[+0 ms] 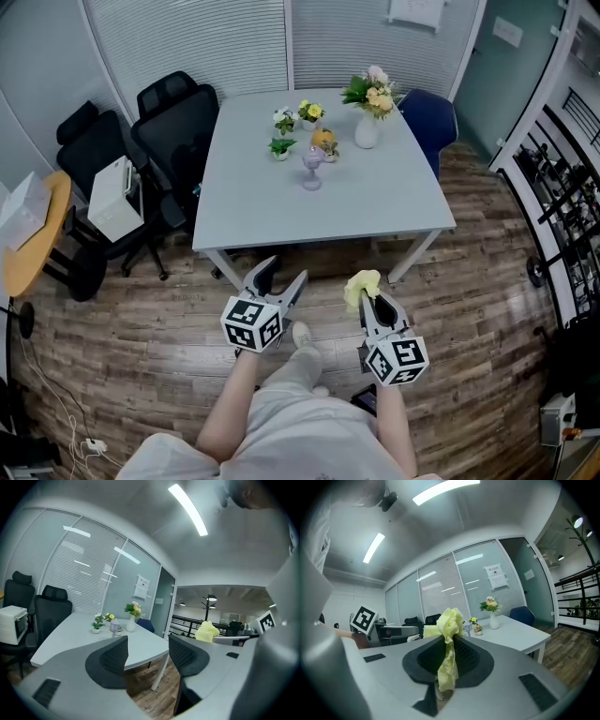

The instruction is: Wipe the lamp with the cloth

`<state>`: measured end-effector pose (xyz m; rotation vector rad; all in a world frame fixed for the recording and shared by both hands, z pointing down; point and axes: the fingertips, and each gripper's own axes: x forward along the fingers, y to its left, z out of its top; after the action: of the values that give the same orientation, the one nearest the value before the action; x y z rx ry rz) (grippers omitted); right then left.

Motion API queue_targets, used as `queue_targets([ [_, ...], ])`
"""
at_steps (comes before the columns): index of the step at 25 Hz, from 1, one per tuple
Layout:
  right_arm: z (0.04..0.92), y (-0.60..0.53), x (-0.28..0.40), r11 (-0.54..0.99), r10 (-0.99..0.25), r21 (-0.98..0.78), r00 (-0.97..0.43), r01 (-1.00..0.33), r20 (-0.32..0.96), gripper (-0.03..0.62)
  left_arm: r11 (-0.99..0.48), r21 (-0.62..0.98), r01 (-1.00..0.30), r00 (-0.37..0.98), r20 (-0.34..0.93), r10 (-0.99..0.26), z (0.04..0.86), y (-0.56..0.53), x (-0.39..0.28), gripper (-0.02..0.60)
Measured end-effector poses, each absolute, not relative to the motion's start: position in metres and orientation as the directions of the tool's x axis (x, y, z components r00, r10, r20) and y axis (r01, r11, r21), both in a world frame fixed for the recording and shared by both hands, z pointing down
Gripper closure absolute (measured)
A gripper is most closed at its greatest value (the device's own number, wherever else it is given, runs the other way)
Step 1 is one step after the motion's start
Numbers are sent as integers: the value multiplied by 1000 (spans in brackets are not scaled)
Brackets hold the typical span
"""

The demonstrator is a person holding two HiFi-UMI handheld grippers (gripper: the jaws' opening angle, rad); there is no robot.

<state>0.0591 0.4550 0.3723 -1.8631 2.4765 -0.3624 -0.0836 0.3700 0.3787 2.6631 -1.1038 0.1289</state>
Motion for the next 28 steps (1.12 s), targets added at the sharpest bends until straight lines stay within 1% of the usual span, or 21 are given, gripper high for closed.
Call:
queue_targets([
  [6,379,401,79,263,-947,-205,-292,-943,131,545,-639,233,-733,679,196,-707,393,313,-71,324],
  [11,396,324,92,283,-934,-201,-317,-938,166,545,-636,205,-744,668,263,-696,423,243,-56,313],
  [19,416,202,109,297,-907,-220,-346,-929,240,545,-619,202,-759,642,392,-659,468,130,-44,302],
  [28,430,108,109,335,-874,-248,-398,-909,280,545,-640,227,-734,652,499,-571,519,58,-39,297],
])
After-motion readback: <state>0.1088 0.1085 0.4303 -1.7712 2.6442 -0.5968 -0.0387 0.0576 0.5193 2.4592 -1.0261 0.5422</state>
